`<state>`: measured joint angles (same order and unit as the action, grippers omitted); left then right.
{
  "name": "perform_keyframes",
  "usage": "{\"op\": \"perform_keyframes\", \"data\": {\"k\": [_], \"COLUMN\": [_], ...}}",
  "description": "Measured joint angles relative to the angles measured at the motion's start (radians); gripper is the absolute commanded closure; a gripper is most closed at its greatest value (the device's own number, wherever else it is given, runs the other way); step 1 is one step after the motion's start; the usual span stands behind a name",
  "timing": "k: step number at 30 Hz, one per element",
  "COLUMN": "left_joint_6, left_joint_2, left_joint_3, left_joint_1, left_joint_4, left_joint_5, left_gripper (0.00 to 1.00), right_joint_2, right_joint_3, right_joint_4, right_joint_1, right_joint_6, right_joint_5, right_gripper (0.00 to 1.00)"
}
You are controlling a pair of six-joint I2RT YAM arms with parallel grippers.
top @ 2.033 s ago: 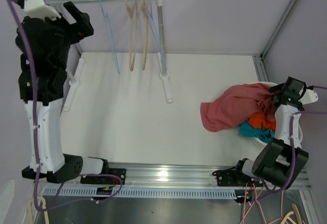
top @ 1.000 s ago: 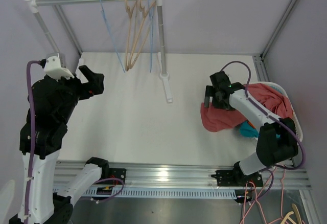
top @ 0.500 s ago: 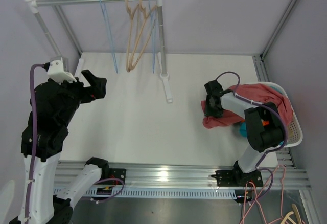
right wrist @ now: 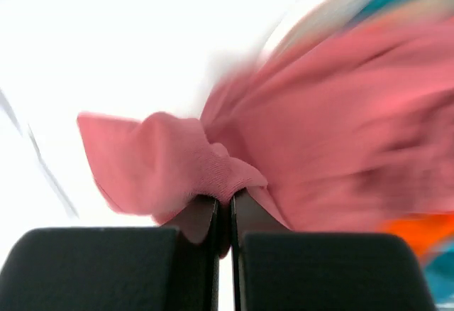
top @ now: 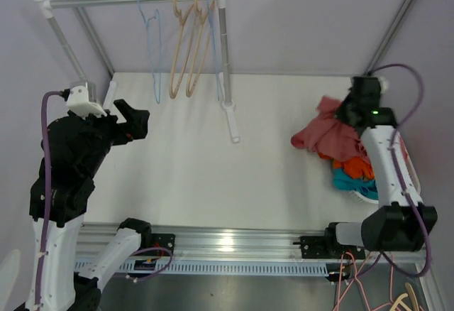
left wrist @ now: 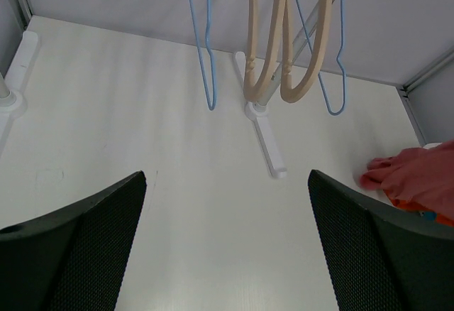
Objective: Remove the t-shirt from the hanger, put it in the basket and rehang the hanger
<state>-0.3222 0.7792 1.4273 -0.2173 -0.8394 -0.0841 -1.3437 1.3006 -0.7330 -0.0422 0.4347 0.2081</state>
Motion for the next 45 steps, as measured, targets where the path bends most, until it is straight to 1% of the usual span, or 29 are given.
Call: {"op": "perform_keyframes", "data": {"k": [3, 5, 7, 10, 12, 14, 15, 17, 19, 22, 24, 25, 26, 27, 28, 29, 31, 33, 34, 35, 37, 40, 42, 45], "left_joint_6": [0.000, 0.000, 0.000, 0.000, 0.000, 0.000, 0.000, 0.000, 0.000, 0.000, 0.000, 0.000, 0.000, 0.000, 0.000, 0.000, 0.000, 0.000, 0.000, 0.000, 0.000, 0.000, 0.000, 0.000], "left_joint_2": [-0.003, -0.003, -0.003, -0.003, -0.003, -0.003, -0.003, -0.003, -0.003, -0.004, -0.003, -0.003, -0.003, -0.002, -0.002, -0.002, 0.000, 0.003, 0.005, 0.006, 0.008, 0.005, -0.007, -0.048], "left_joint_3": [-0.008, -0.012, -0.017, -0.022, -0.024, -0.025, -0.025, -0.025, -0.027, -0.037, -0.044, -0.046, -0.046, -0.046, -0.046, -0.046, -0.046, -0.046, -0.046, -0.046, -0.046, -0.046, -0.050, -0.095], "left_joint_1": [-0.004, -0.007, -0.011, -0.018, -0.024, -0.031, -0.034, -0.040, -0.045, -0.051, -0.055, -0.056, -0.059, -0.061, -0.063, -0.065, -0.069, -0.072, -0.074, -0.075, -0.077, -0.077, -0.077, -0.079], "left_joint_4": [0.003, 0.004, 0.005, 0.006, 0.006, 0.006, 0.006, 0.006, 0.006, 0.008, 0.008, 0.008, 0.008, 0.009, 0.009, 0.010, 0.012, 0.013, 0.014, 0.014, 0.014, 0.014, 0.021, 0.046], "left_joint_5": [0.011, 0.014, 0.018, 0.020, 0.021, 0.021, 0.021, 0.021, 0.020, 0.020, 0.019, 0.019, 0.018, 0.018, 0.018, 0.018, 0.017, 0.016, 0.016, 0.013, 0.010, 0.011, 0.017, 0.043], "left_gripper": [0.00, 0.01, 0.01, 0.01, 0.01, 0.00, 0.00, 0.00, 0.01, 0.01, 0.00, 0.00, 0.01, 0.01, 0.00, 0.00, 0.01, 0.00, 0.00, 0.01, 0.01, 0.01, 0.01, 0.00], "right_joint_2": [0.082, 0.101, 0.086, -0.003, -0.079, -0.142, -0.164, -0.182, -0.170, -0.165, -0.155, -0.140, -0.122, -0.097, -0.071, -0.041, 0.007, 0.036, 0.043, 0.045, 0.042, 0.051, 0.081, 0.154], "right_joint_3": [0.101, 0.102, 0.082, -0.001, -0.116, -0.257, -0.336, -0.423, -0.433, -0.421, -0.390, -0.370, -0.342, -0.306, -0.269, -0.224, -0.143, -0.068, -0.035, -0.010, 0.027, 0.050, 0.049, 0.044], "right_joint_4": [-0.004, -0.023, -0.063, -0.108, -0.086, -0.057, -0.016, 0.024, 0.039, 0.026, -0.019, -0.045, -0.079, -0.109, -0.135, -0.158, -0.184, -0.210, -0.225, -0.243, -0.269, -0.256, -0.221, -0.156], "right_joint_1": [0.194, 0.260, 0.292, 0.314, 0.326, 0.340, 0.359, 0.407, 0.435, 0.438, 0.423, 0.414, 0.399, 0.379, 0.358, 0.335, 0.297, 0.262, 0.247, 0.232, 0.205, 0.137, 0.039, -0.122], "right_joint_6": [0.011, 0.030, 0.081, 0.183, 0.250, 0.306, 0.334, 0.379, 0.402, 0.417, 0.425, 0.430, 0.434, 0.436, 0.434, 0.428, 0.421, 0.422, 0.421, 0.420, 0.402, 0.299, 0.218, 0.126], "right_joint_5": [0.051, 0.127, 0.211, 0.311, 0.345, 0.335, 0.309, 0.285, 0.280, 0.286, 0.304, 0.322, 0.346, 0.372, 0.397, 0.419, 0.448, 0.478, 0.494, 0.505, 0.515, 0.455, 0.397, 0.290], "right_gripper": [1.00, 1.00, 1.00, 1.00, 1.00, 1.00, 1.00, 1.00, 1.00, 1.00, 0.82, 0.70, 0.54, 0.44, 0.37, 0.34, 0.33, 0.20, 0.18, 0.14, 0.12, 0.00, 0.01, 0.01]}}
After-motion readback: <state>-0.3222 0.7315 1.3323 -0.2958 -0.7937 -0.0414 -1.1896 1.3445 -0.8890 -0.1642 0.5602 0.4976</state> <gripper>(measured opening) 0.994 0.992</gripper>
